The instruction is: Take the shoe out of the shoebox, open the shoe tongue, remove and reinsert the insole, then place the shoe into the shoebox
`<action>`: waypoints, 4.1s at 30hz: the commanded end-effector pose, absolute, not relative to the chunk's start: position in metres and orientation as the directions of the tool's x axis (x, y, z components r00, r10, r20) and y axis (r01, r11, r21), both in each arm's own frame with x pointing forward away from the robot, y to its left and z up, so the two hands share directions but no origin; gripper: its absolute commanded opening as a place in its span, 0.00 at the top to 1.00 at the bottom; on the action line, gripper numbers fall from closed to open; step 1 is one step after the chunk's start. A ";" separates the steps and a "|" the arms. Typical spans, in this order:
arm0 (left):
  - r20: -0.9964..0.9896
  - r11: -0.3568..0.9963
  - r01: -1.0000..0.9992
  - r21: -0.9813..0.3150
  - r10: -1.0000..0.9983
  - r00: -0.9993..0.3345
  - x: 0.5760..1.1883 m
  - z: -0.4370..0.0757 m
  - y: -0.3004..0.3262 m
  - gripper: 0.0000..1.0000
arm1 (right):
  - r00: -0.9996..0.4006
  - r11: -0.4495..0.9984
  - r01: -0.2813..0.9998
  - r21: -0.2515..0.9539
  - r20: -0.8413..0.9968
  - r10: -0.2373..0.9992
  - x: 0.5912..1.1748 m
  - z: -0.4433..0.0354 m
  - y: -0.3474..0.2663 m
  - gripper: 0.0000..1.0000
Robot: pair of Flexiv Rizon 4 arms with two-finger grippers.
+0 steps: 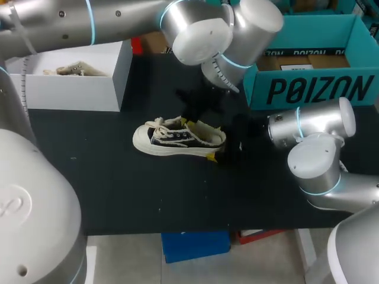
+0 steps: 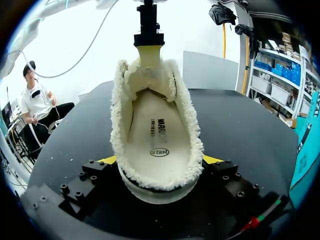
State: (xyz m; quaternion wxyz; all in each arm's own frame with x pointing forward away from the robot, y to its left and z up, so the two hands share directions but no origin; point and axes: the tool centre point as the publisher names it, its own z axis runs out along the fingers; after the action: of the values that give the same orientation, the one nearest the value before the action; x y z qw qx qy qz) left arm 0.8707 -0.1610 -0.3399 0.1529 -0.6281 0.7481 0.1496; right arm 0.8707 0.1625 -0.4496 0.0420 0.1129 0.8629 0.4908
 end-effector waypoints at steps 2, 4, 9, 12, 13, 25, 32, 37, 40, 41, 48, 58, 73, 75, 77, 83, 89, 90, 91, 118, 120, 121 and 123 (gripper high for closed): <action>-0.390 0.160 -0.987 0.013 -0.908 -0.152 0.870 -0.330 -0.147 1.00 | -0.971 0.492 0.155 0.857 0.039 0.238 0.871 -0.457 0.164 1.00; -0.387 0.150 -0.989 0.005 -0.911 -0.141 0.871 -0.328 -0.143 1.00 | -0.971 0.492 0.155 0.857 0.039 0.238 0.871 -0.457 0.164 1.00; -0.375 0.120 -0.993 -0.011 -0.921 -0.108 0.875 -0.324 -0.131 1.00 | -0.971 0.492 0.155 0.857 0.039 0.238 0.871 -0.457 0.164 1.00; -0.366 0.100 -0.995 -0.021 -0.927 -0.085 0.876 -0.321 -0.125 1.00 | -0.971 0.492 0.155 0.857 0.039 0.238 0.871 -0.457 0.164 1.00; -0.362 0.093 -0.995 -0.023 -0.929 -0.079 0.876 -0.320 -0.122 1.00 | -0.971 0.492 0.155 0.857 0.039 0.238 0.871 -0.457 0.164 1.00; -0.312 0.021 -0.998 -0.054 -0.950 -0.003 0.882 -0.312 -0.098 1.00 | -0.971 0.492 0.155 0.857 0.039 0.238 0.871 -0.457 0.164 1.00; -0.284 -0.020 -0.999 -0.049 -0.958 0.033 0.880 -0.319 -0.084 1.00 | -0.971 0.492 0.155 0.857 0.039 0.238 0.871 -0.457 0.164 1.00; -0.268 -0.056 -0.998 -0.035 -0.961 0.063 0.880 -0.324 -0.073 1.00 | -0.971 0.492 0.155 0.857 0.039 0.238 0.871 -0.457 0.164 1.00; -0.258 -0.073 -0.997 -0.035 -0.963 0.080 0.882 -0.324 -0.066 1.00 | -0.971 0.492 0.155 0.857 0.039 0.238 0.871 -0.457 0.164 1.00; -0.253 -0.081 -0.996 -0.034 -0.964 0.087 0.883 -0.324 -0.064 1.00 | -0.971 0.492 0.155 0.857 0.039 0.238 0.871 -0.457 0.164 1.00; -0.236 -0.105 -0.994 -0.029 -0.966 0.109 0.881 -0.326 -0.052 1.00 | -0.971 0.492 0.155 0.857 0.039 0.238 0.871 -0.457 0.164 1.00; -0.218 -0.127 -0.992 0.017 -0.968 0.120 0.877 -0.348 -0.048 1.00 | -0.971 0.492 0.155 0.857 0.039 0.238 0.871 -0.457 0.164 1.00; -0.202 -0.097 -0.992 0.077 -0.976 0.080 0.878 -0.356 -0.050 0.53 | -0.971 0.492 0.155 0.857 0.039 0.238 0.871 -0.457 0.164 1.00; -0.198 -0.090 -0.992 0.083 -0.978 0.072 0.878 -0.355 -0.051 0.00 | -0.971 0.492 0.155 0.857 0.039 0.238 0.871 -0.457 0.164 1.00; -0.177 -0.082 -0.991 0.104 -0.982 0.063 0.880 -0.351 -0.051 0.00 | -0.971 0.492 0.155 0.857 0.039 0.238 0.871 -0.457 0.164 1.00; -0.127 -0.010 -0.994 0.109 -0.992 -0.004 0.880 -0.328 -0.055 0.00 | -0.971 0.492 0.155 0.857 0.039 0.238 0.871 -0.457 0.164 1.00; -0.054 0.180 -0.977 0.118 -0.981 -0.187 0.878 -0.306 -0.063 0.00 | -0.971 0.492 0.155 0.857 0.039 0.238 0.871 -0.457 0.164 1.00; -0.030 0.238 -0.963 0.125 -0.969 -0.244 0.878 -0.302 -0.065 0.00 | -0.971 0.492 0.155 0.857 0.039 0.238 0.871 -0.457 0.164 1.00; -0.022 0.280 -0.952 0.126 -0.958 -0.285 0.878 -0.299 -0.067 0.00 | -0.971 0.492 0.155 0.857 0.039 0.238 0.871 -0.457 0.164 1.00; 0.183 0.890 -0.436 0.135 -0.455 -0.872 0.904 -0.261 -0.145 0.00 | -0.971 0.492 0.155 0.857 0.039 0.238 0.871 -0.457 0.164 1.00; 0.186 0.894 -0.428 0.134 -0.447 -0.875 0.905 -0.261 -0.147 0.00 | -0.971 0.492 0.155 0.857 0.039 0.238 0.871 -0.457 0.164 1.00; 0.190 0.896 -0.424 0.133 -0.443 -0.876 0.905 -0.261 -0.148 0.00 | -0.971 0.492 0.155 0.857 0.039 0.238 0.871 -0.457 0.164 1.00; 0.201 0.900 -0.416 0.132 -0.436 -0.877 0.903 -0.261 -0.148 0.00 | -0.971 0.492 0.155 0.857 0.039 0.238 0.871 -0.457 0.164 1.00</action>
State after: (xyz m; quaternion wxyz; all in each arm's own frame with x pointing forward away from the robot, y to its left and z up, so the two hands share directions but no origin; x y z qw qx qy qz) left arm 0.8986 -0.1451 -0.2593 -0.1078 -0.2226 0.9683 0.0352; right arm 0.8709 0.1636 -0.4499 0.0421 0.1128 0.8629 0.4908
